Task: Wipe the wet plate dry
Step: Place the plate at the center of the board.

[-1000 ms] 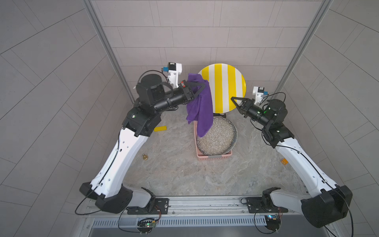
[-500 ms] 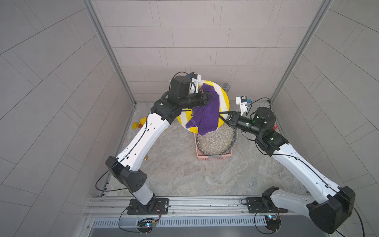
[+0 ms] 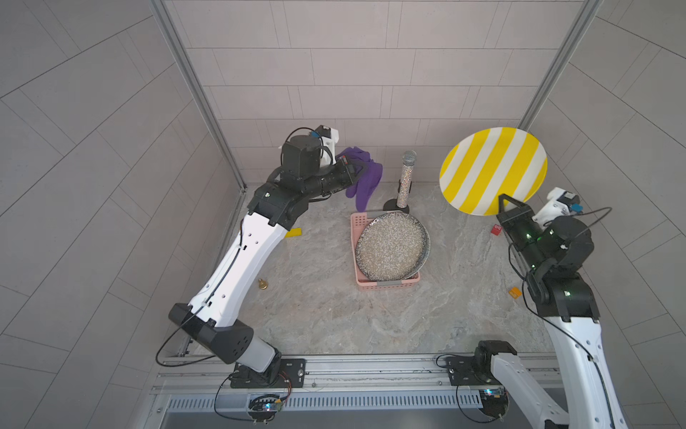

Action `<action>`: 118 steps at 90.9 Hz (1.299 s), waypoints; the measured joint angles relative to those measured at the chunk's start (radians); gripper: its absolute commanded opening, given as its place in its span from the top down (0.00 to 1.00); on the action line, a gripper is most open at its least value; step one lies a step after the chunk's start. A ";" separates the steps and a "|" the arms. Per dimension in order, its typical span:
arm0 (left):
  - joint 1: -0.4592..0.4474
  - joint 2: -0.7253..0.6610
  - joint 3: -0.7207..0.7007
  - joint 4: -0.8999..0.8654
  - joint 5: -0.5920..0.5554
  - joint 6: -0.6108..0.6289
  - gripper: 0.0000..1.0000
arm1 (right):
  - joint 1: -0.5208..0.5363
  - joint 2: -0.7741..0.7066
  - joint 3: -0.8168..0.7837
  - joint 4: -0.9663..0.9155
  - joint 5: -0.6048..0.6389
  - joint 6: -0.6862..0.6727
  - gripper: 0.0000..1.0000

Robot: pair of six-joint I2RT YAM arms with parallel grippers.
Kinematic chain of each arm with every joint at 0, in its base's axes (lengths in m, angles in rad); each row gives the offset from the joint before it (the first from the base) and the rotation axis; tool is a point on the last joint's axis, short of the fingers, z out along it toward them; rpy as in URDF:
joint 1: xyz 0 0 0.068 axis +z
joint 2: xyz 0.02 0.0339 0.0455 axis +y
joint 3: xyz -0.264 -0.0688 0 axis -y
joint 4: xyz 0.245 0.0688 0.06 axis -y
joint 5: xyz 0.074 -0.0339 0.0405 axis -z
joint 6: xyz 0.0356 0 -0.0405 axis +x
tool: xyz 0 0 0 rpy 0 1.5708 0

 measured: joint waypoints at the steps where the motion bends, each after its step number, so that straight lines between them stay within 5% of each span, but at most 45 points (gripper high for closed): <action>1: 0.000 -0.004 0.000 0.000 0.001 -0.001 1.00 | -0.003 -0.010 -0.006 -0.013 0.012 -0.003 1.00; 26: -0.005 -0.022 -0.045 0.003 0.062 -0.031 1.00 | -0.158 0.055 -0.235 -0.071 0.013 -0.015 1.00; 50: -0.005 -0.008 -0.063 0.000 0.092 -0.031 1.00 | -0.159 0.299 -0.396 0.137 -0.141 0.006 1.00; 85: -0.006 -0.008 -0.068 0.000 0.100 -0.028 1.00 | -0.131 0.592 -0.411 0.407 -0.314 0.037 1.00; 118: -0.005 -0.009 -0.135 -0.002 0.079 0.021 1.00 | -0.128 0.810 -0.400 0.327 -0.341 -0.126 0.53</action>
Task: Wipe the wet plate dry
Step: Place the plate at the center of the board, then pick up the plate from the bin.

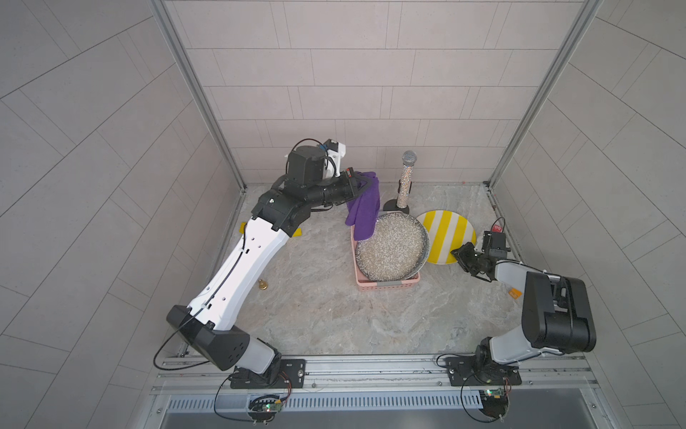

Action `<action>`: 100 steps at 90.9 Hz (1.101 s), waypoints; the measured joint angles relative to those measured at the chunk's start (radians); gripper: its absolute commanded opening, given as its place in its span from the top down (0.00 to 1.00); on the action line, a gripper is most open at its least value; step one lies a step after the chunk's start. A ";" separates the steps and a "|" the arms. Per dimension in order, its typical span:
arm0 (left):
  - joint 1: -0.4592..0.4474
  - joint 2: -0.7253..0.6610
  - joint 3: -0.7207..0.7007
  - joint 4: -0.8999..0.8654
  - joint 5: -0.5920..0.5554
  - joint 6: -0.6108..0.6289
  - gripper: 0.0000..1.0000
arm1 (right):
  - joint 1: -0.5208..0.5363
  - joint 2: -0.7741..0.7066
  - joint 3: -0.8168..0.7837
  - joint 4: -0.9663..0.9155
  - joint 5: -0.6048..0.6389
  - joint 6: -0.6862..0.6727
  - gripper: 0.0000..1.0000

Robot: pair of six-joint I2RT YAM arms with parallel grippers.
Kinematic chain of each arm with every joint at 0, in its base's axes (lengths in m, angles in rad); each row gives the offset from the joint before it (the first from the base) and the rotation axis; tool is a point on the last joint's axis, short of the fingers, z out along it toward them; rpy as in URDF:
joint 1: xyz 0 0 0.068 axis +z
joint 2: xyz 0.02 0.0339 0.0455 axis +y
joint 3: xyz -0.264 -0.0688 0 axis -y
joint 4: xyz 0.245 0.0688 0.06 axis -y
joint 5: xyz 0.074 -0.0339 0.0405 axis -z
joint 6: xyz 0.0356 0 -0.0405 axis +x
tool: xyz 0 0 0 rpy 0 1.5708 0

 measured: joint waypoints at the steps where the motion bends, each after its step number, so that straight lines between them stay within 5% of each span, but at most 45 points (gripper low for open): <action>1: 0.000 0.000 -0.005 -0.002 -0.003 0.002 1.00 | 0.000 0.003 0.000 -0.011 0.001 -0.010 0.51; 14: 0.016 -0.004 -0.098 -0.014 -0.040 0.023 1.00 | 0.000 0.007 0.061 -0.119 0.029 -0.089 0.29; 21: 0.030 -0.004 -0.145 -0.041 -0.075 0.032 1.00 | 0.001 -0.001 0.102 -0.218 0.079 -0.126 0.26; 27: 0.043 -0.004 -0.173 -0.074 -0.117 0.048 1.00 | -0.006 -0.042 0.125 -0.304 0.123 -0.143 0.36; 38: 0.059 -0.003 -0.204 -0.123 -0.199 0.091 1.00 | -0.018 -0.240 0.158 -0.384 0.126 -0.156 0.79; 46: 0.066 0.004 -0.241 -0.130 -0.239 0.128 1.00 | 0.012 -0.356 0.218 -0.385 0.060 -0.134 0.90; 54: 0.068 0.047 -0.273 -0.140 -0.261 0.158 1.00 | 0.116 -0.391 0.290 -0.389 0.014 -0.129 0.89; 67: 0.076 0.179 -0.278 -0.187 -0.283 0.179 1.00 | 0.296 -0.376 0.321 -0.420 0.001 -0.138 0.72; 100: 0.080 0.284 -0.326 -0.190 -0.208 0.178 1.00 | 0.356 -0.163 0.363 -0.452 0.006 -0.199 0.77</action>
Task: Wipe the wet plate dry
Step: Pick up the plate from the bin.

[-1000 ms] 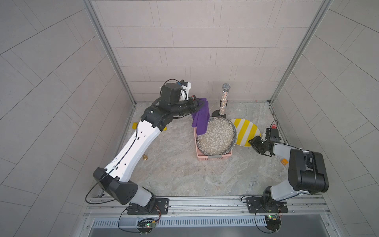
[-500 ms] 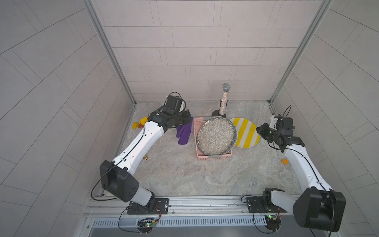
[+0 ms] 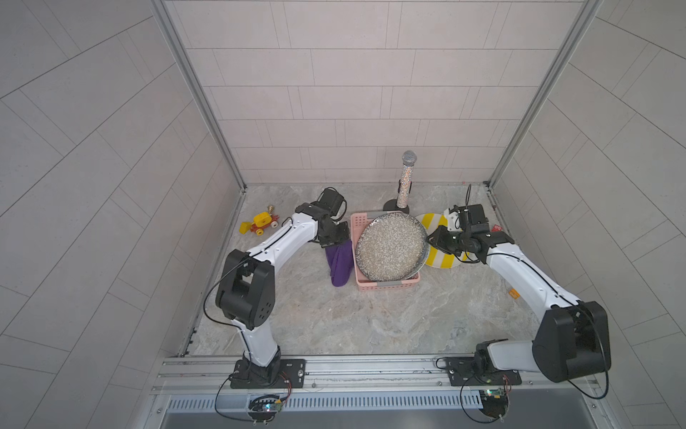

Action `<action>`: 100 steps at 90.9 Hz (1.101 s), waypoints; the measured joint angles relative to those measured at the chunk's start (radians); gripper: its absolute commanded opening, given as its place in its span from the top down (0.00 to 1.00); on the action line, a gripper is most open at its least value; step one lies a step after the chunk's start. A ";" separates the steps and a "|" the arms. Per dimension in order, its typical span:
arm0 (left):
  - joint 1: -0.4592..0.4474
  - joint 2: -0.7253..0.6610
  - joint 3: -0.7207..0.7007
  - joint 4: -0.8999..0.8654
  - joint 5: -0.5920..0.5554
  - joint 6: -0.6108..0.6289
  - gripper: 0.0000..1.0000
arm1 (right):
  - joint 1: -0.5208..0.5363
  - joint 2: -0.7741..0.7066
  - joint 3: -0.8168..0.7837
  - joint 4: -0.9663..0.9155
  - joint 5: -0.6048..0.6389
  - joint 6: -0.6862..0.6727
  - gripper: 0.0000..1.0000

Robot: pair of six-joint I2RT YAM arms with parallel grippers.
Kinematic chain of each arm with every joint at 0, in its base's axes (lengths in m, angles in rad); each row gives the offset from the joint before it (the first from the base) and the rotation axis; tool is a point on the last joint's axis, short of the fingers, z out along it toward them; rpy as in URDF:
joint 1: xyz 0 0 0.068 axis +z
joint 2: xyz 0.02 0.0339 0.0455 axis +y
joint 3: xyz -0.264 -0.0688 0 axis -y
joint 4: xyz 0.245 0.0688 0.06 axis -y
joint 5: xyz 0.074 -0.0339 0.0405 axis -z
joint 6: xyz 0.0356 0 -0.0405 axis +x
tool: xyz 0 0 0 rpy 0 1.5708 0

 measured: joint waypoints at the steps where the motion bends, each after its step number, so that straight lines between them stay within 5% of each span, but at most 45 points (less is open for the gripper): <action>1: 0.000 0.001 0.000 0.001 0.002 0.000 1.00 | 0.002 0.004 0.002 0.000 0.000 -0.001 0.77; 63: 0.011 0.106 -0.074 0.089 0.145 -0.013 1.00 | 0.022 0.050 -0.057 0.142 -0.090 0.071 0.68; 80: 0.013 0.106 -0.074 0.088 0.148 0.000 1.00 | 0.056 0.116 -0.059 0.212 -0.098 0.113 0.76; 100: 0.023 0.058 -0.080 0.056 0.134 0.021 1.00 | 0.073 0.123 -0.051 0.222 -0.118 0.116 0.97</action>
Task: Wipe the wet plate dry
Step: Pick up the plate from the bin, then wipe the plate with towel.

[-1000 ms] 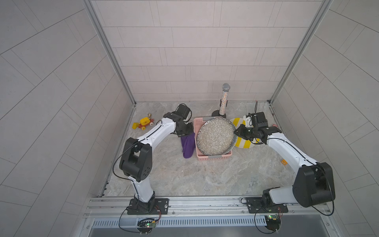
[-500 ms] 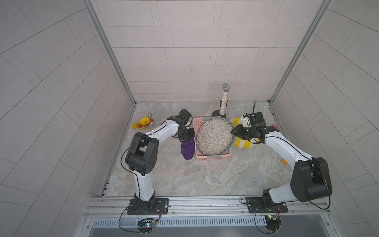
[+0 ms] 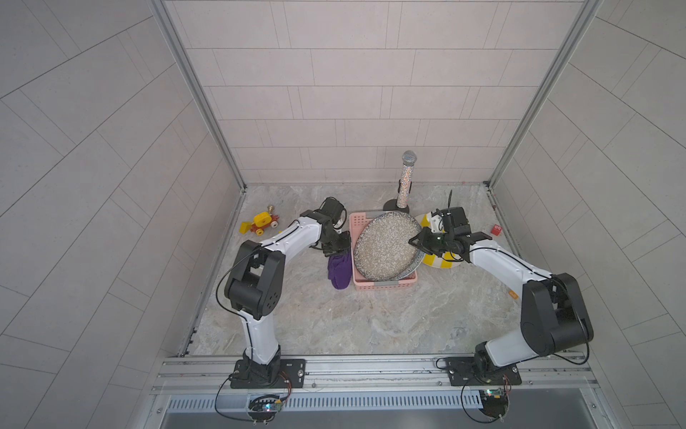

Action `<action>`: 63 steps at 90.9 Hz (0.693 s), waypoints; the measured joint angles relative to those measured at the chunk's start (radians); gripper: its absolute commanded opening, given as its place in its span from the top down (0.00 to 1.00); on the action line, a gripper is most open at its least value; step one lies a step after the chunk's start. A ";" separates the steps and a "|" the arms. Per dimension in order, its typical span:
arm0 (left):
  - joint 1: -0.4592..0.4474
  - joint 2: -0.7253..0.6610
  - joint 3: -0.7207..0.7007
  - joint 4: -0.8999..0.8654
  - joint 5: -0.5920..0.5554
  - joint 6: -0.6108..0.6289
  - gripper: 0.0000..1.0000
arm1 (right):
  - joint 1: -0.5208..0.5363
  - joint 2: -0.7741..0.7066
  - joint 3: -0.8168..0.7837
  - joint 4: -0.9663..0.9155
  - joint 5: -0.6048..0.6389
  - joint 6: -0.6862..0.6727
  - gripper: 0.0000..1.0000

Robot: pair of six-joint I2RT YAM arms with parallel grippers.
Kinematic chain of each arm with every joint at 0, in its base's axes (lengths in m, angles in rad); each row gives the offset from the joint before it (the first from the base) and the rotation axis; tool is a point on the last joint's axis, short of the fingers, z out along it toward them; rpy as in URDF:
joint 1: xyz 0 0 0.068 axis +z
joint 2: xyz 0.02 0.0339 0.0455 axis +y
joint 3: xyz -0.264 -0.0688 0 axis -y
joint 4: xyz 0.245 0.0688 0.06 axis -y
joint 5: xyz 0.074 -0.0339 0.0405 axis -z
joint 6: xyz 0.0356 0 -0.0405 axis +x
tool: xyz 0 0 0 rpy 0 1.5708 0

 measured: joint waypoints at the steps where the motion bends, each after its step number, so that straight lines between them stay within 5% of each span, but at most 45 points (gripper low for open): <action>1: 0.002 -0.007 0.000 -0.004 0.000 0.000 1.00 | 0.001 -0.002 0.000 -0.002 0.001 -0.002 0.98; 32: 0.082 -0.356 0.110 -0.054 0.047 -0.013 1.00 | 0.013 -0.222 -0.029 -0.126 0.024 -0.018 1.00; 63: -0.120 -0.213 0.201 0.034 0.182 -0.096 1.00 | 0.039 -0.286 -0.028 0.093 0.000 0.260 1.00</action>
